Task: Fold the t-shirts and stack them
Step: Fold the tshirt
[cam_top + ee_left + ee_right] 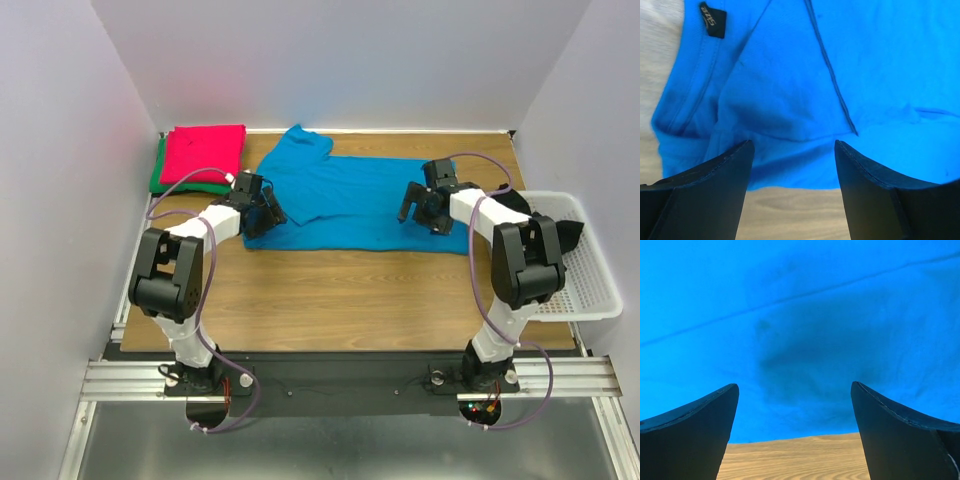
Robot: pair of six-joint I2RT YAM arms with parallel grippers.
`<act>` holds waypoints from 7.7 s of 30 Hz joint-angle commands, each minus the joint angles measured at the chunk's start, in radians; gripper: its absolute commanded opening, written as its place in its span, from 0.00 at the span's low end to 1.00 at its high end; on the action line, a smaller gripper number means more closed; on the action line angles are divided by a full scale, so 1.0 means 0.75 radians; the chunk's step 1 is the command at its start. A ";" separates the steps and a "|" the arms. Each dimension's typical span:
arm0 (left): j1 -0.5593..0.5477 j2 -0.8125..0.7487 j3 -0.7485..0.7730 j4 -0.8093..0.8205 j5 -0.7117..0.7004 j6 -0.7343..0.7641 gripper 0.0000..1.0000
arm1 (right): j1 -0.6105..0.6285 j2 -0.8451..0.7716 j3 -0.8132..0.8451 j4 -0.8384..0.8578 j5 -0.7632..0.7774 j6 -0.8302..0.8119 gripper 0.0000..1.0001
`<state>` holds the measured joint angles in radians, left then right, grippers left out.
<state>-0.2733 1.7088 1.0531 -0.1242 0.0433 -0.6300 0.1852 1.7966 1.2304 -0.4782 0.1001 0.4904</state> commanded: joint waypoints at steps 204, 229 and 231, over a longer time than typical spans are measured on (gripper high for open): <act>-0.088 -0.095 0.387 -0.194 -0.374 0.044 0.99 | 0.046 -0.289 0.079 -0.111 0.179 0.029 1.00; 0.076 0.994 1.496 -0.385 -0.332 0.372 0.74 | -0.036 0.039 0.264 -0.111 0.218 -0.053 1.00; 0.076 1.027 1.523 -0.385 -0.289 0.392 0.71 | -0.038 0.036 0.257 -0.111 0.226 -0.051 1.00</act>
<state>-0.2081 2.4920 2.1784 -0.4408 -0.2153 -0.3702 0.1631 1.8217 1.3888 -0.5697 0.2405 0.4591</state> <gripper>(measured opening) 0.737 0.998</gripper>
